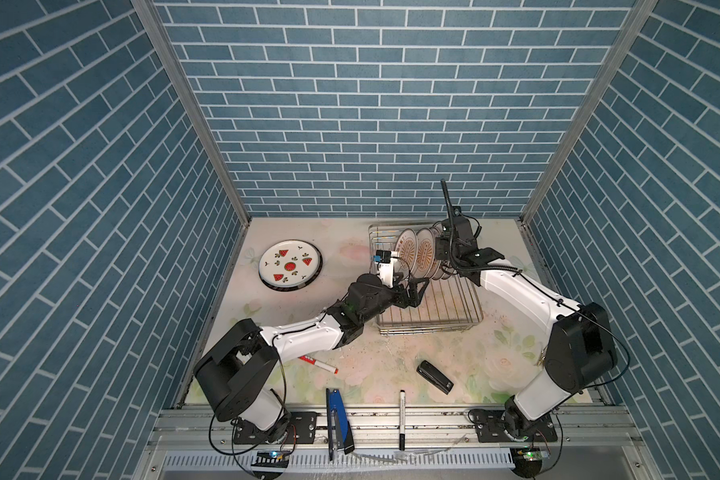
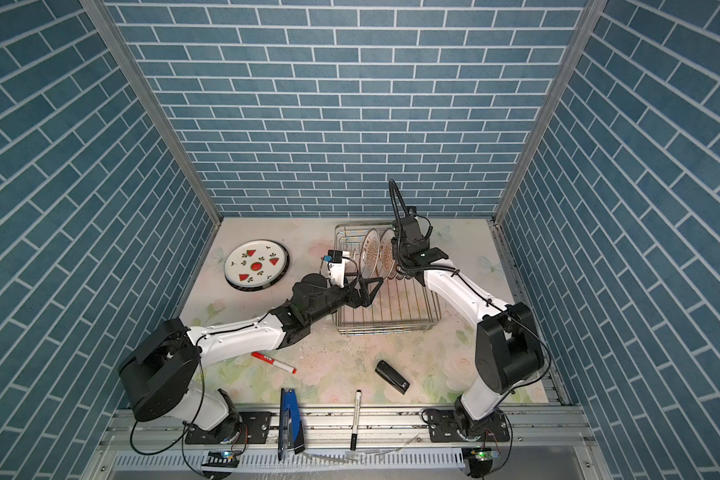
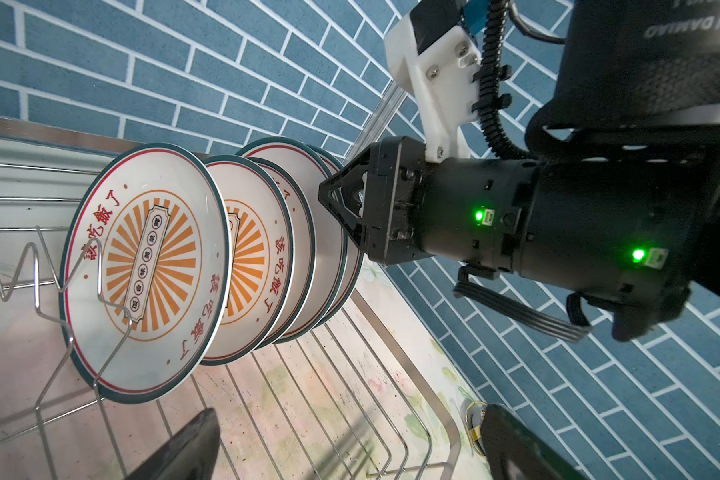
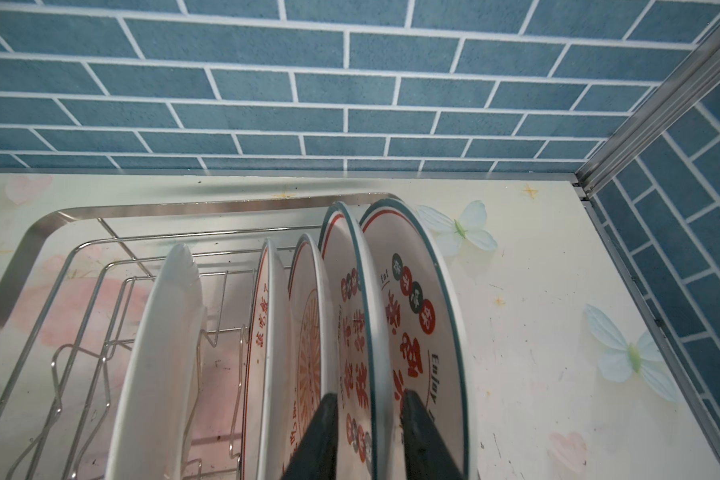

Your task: Unload the plates from the dish rack

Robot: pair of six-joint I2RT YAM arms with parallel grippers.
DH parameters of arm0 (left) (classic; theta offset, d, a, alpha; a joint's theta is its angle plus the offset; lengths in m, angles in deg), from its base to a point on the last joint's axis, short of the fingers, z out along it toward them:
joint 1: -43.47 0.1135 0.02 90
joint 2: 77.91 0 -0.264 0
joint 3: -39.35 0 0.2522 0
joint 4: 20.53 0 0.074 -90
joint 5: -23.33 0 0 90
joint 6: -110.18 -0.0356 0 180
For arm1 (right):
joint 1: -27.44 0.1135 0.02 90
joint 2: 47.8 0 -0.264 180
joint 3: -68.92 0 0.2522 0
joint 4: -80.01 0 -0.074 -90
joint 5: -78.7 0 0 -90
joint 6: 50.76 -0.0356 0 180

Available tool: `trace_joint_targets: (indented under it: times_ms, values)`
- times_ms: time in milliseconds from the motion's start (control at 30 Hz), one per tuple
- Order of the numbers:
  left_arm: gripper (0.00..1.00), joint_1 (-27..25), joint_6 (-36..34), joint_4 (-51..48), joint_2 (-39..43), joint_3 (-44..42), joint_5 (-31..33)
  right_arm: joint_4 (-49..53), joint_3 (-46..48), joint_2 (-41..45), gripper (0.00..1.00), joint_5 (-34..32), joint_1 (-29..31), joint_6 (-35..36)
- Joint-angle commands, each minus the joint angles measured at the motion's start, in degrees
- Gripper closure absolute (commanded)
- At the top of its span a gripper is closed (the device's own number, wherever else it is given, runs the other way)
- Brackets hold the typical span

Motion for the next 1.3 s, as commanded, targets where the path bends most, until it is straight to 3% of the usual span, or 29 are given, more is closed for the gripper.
trace_joint_targets:
  times_ms: [0,767,1267]
  values:
    - [0.00,-0.2,0.0,0.4,-1.6,1.1,0.1,-0.6,-3.1,-1.9,0.72,-1.5,-0.3,-0.4]
    - [0.00,0.7,1.2,-0.7,-0.1,-0.6,3.0,-1.6,-2.3,-3.1,0.97,-7.9,0.8,-1.1]
    - [0.00,2.4,3.1,1.4,-0.2,-2.8,2.8,-2.3,-3.4,-3.3,1.00,-17.5,5.2,2.8]
